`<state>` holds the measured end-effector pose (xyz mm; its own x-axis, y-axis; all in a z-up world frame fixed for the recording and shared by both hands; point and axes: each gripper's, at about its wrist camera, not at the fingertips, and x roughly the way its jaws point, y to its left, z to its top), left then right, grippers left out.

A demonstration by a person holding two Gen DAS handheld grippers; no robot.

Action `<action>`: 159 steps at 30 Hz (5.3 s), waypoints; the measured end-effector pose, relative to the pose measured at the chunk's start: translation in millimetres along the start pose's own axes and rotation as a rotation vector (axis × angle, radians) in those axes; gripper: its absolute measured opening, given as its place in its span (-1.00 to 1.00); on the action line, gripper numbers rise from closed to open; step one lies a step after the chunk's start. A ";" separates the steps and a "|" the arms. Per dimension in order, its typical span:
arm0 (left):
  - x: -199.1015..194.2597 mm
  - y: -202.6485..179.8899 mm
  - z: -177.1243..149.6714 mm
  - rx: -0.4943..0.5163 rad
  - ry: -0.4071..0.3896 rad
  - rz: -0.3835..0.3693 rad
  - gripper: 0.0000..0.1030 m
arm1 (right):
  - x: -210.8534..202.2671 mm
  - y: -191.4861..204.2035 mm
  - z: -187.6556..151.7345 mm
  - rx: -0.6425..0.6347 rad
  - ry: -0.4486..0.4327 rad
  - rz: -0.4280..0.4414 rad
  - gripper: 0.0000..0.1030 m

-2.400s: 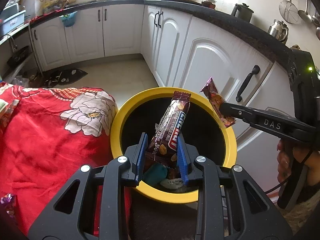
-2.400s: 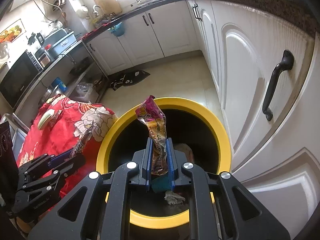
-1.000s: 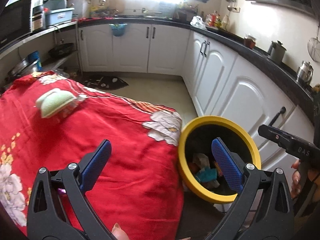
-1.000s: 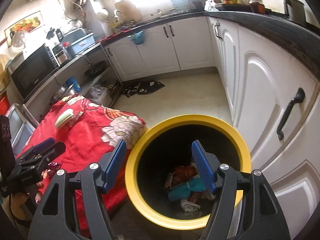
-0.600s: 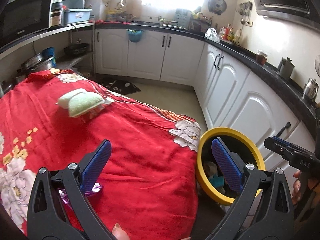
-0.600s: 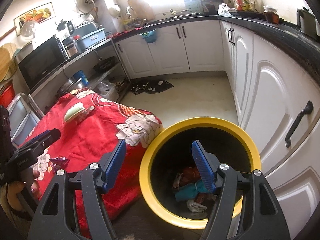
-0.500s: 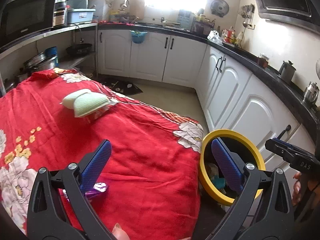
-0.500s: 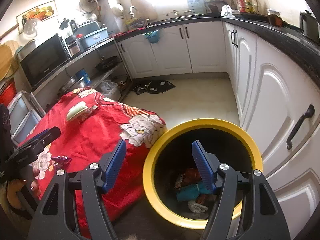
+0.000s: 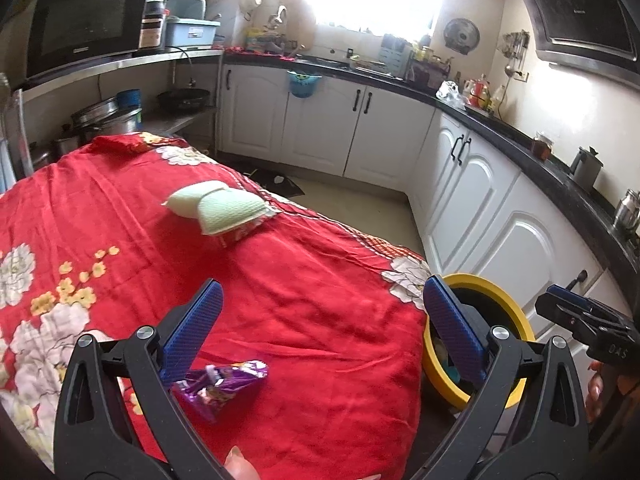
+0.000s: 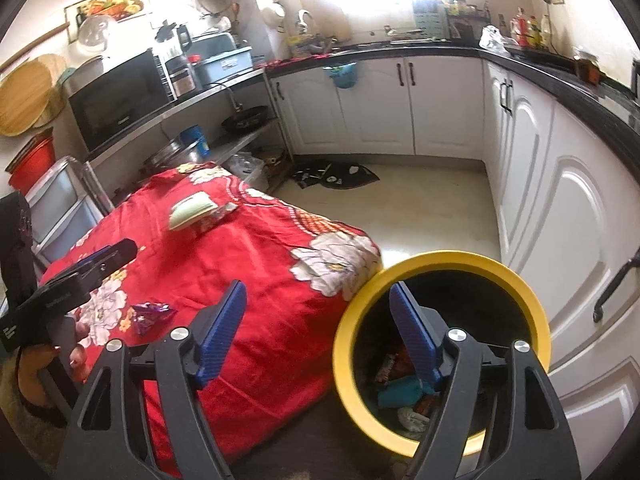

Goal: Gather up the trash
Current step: 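Move both tools back over the table toward the purple wrapper and green pad, then grasp the purple candy wrapper with the left tool while the right tool grasps the green knitted pad, then carry the purple wrapper and green knitted pad over the bin with both tools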

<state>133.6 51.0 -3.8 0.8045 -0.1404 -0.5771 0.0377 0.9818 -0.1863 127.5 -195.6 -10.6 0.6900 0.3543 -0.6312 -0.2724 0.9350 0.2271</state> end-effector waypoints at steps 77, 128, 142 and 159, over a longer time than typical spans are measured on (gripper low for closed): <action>56.2 74.3 -56.7 0.115 0.268 -0.138 -0.27 | 277.1 129.5 93.6 0.350 0.339 0.431 -0.40; -9.5 20.5 -36.4 0.158 0.167 -0.100 -0.85 | 65.5 13.2 48.7 0.296 0.081 0.413 -0.44; -7.1 -25.4 -7.8 0.203 0.114 -0.181 -0.85 | 7.6 -37.4 43.5 0.327 -0.027 0.340 -0.44; 20.3 -103.6 9.1 0.274 0.093 -0.284 -0.85 | -40.2 -106.0 28.9 0.403 -0.112 0.197 -0.44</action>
<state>151.4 -52.4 11.0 0.6830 -0.4094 -0.6049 0.4174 0.8984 -0.1367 148.0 -308.5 12.1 0.7253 0.5049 -0.4679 -0.1388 0.7731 0.6190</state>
